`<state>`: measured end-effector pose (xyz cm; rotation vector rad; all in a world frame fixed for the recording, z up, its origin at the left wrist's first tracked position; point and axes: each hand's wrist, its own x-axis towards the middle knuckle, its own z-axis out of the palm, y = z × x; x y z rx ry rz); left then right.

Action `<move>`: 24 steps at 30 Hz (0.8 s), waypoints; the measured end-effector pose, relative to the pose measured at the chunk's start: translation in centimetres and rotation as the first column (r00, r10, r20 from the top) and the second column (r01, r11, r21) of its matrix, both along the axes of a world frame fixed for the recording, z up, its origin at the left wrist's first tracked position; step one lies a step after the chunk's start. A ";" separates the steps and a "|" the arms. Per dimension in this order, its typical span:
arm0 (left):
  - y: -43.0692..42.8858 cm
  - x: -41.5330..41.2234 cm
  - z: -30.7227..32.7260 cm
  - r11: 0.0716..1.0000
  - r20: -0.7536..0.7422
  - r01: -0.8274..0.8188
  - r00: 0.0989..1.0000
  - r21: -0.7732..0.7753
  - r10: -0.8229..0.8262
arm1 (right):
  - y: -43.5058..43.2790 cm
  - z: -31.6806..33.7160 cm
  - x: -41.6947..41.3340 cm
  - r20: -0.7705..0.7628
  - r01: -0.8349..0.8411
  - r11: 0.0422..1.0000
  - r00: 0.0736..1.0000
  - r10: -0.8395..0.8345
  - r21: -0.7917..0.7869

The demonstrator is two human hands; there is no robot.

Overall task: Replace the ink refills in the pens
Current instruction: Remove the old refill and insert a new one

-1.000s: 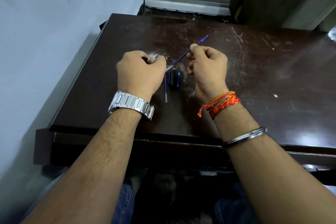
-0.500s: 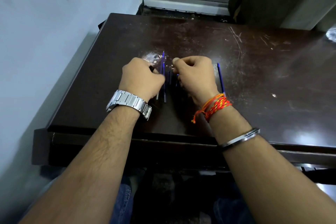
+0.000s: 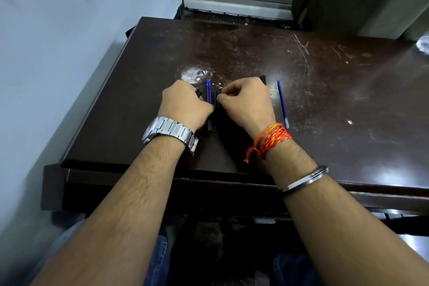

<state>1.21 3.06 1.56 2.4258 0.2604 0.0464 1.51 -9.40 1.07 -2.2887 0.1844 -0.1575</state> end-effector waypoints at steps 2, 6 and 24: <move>-0.1 0.0 0.1 1.000 0.012 0.005 1.000 0.010 -0.005 | 0.0 -0.1 0.0 -0.007 -0.013 1.000 1.000 0.013 -0.011; -0.3 -0.1 0.0 0.999 0.039 -0.036 0.999 0.024 0.035 | 0.1 -0.1 0.0 -0.006 -0.031 0.999 1.000 0.031 -0.041; 0.1 -0.1 0.0 0.997 0.055 -0.074 0.996 0.036 0.072 | 0.5 -0.3 -0.1 0.056 -0.005 1.000 0.998 0.005 -0.010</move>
